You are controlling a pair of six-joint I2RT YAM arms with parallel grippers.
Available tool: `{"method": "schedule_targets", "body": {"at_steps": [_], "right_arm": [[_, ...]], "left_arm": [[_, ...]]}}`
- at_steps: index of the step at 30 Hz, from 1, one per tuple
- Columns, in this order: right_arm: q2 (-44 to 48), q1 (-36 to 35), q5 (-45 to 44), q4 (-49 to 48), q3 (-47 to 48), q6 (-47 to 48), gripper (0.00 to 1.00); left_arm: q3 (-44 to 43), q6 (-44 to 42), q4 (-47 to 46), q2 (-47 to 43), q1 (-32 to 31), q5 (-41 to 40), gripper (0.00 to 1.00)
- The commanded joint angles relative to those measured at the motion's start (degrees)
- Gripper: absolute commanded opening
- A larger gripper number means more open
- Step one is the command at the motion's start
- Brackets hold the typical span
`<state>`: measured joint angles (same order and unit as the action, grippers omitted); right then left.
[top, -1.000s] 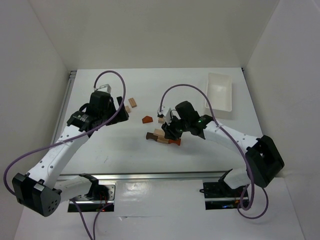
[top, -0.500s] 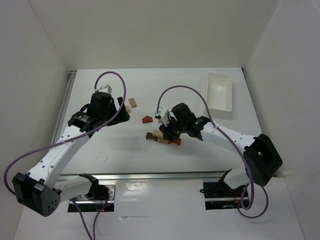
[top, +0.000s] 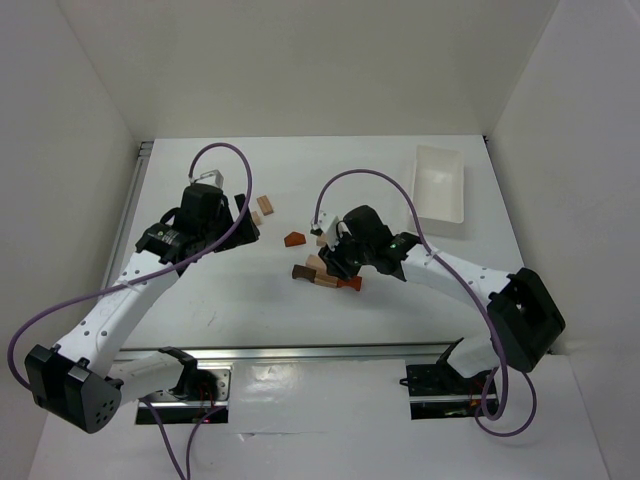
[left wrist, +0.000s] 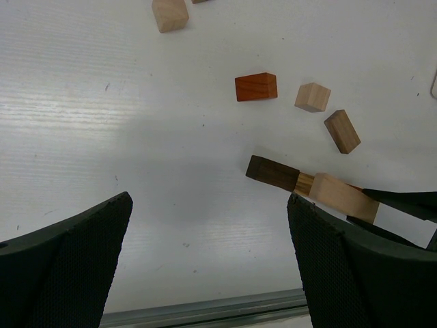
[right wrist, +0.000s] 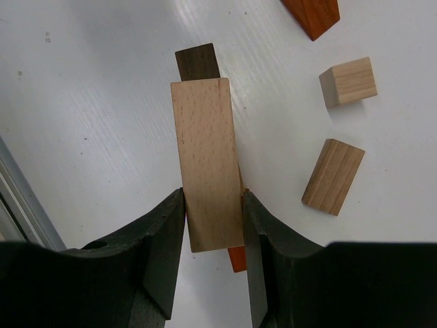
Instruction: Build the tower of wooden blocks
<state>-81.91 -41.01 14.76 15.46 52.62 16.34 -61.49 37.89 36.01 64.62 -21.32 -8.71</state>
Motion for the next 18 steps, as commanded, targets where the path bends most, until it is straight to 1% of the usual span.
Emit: {"method": "schedule_targets", "body": {"at_steps": [1,7,18], "right_arm": [[0.53,-0.29,1.66,-3.25,-0.15,0.01,0.08],[-1.24,-0.29,2.29,-3.77,-0.15,0.01,0.08],[-3.52,-0.29,-0.96,-7.2,-3.23,0.54,0.08]], "left_arm": [[0.23,0.61,-0.59,-0.99,-0.21,-0.52,1.0],[0.23,0.61,-0.59,-0.99,-0.21,-0.52,1.0],[0.23,0.61,-0.06,-0.99,-0.21,-0.52,1.0]]}}
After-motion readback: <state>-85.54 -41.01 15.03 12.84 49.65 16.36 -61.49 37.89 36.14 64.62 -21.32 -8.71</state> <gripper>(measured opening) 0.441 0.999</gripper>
